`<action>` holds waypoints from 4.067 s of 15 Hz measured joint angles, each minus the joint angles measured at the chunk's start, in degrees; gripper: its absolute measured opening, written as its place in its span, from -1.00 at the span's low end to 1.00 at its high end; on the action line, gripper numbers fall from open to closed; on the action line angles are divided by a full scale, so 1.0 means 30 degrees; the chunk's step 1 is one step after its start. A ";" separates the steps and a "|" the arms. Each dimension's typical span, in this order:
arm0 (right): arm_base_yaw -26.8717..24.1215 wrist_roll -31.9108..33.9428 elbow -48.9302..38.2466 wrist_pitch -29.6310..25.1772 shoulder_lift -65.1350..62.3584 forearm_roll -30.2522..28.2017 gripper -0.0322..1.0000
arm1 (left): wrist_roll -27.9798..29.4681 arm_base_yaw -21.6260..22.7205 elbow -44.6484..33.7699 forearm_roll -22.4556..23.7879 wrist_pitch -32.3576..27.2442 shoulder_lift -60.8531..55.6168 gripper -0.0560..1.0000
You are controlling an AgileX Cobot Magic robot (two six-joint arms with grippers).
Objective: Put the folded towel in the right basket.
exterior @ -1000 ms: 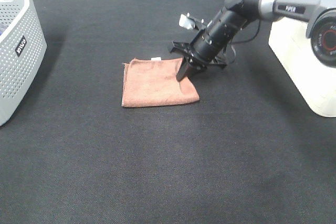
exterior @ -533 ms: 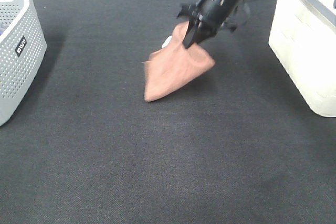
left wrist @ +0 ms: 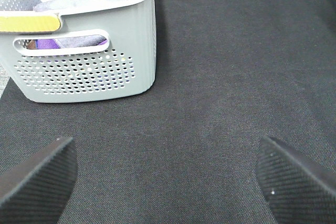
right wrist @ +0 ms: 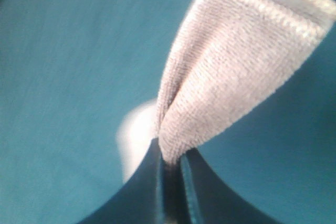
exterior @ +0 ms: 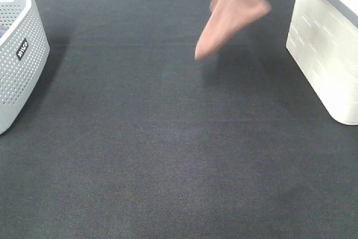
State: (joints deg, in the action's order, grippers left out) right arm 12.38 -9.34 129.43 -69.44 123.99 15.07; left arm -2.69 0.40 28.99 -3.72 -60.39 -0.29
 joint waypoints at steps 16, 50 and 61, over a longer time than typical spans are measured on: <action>-1.0562 -0.0172 0.0000 -0.0038 -0.1795 0.0879 -0.90 | 0.0000 0.0000 0.0000 0.0000 0.0000 0.0000 0.76; -0.3648 0.3304 -1.6788 -0.0115 -1.5164 -0.4412 0.58 | 0.0000 0.0000 0.0000 0.0000 0.0000 0.0000 0.76; -0.3648 0.3304 -2.9775 -0.0153 -3.0539 -0.5023 0.58 | 0.0000 0.0000 0.0000 0.0000 0.0000 0.0000 0.76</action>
State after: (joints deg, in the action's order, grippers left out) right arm 1.43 0.57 40.11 -69.90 32.37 0.00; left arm -2.69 0.40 28.99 -3.72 -60.39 -0.29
